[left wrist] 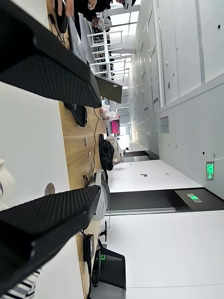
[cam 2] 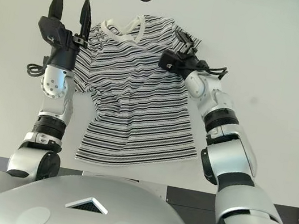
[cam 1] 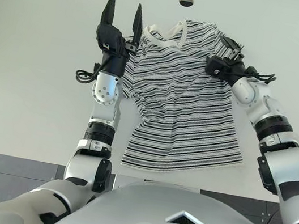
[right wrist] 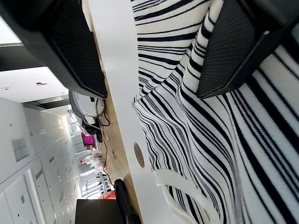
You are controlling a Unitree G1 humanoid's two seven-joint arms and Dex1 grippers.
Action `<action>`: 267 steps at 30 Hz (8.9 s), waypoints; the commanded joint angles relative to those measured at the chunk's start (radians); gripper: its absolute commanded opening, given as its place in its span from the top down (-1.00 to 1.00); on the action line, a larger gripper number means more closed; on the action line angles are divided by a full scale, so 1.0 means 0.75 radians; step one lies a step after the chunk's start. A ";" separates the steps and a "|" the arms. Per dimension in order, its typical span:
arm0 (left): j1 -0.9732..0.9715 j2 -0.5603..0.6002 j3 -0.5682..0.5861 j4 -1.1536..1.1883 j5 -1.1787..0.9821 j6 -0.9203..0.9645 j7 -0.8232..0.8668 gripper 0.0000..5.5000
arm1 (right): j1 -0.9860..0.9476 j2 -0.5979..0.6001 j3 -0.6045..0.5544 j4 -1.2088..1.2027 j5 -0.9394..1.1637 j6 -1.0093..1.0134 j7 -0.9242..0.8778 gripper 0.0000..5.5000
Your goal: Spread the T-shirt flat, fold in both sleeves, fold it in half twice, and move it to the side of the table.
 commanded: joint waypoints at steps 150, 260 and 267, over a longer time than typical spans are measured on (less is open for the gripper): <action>0.128 0.268 0.191 -0.850 -0.736 1.995 -0.301 0.96 | 0.759 -0.530 -0.411 -1.441 1.233 0.252 1.536 -0.31; 0.068 -0.005 0.147 -0.867 -0.863 1.463 -0.264 -0.02 | 0.241 0.033 -0.532 -0.862 1.131 1.144 1.018 0.96; 0.067 -0.007 0.152 -0.860 -0.871 1.462 -0.259 -0.02 | 0.198 0.115 -0.507 -0.698 1.116 1.111 0.991 0.96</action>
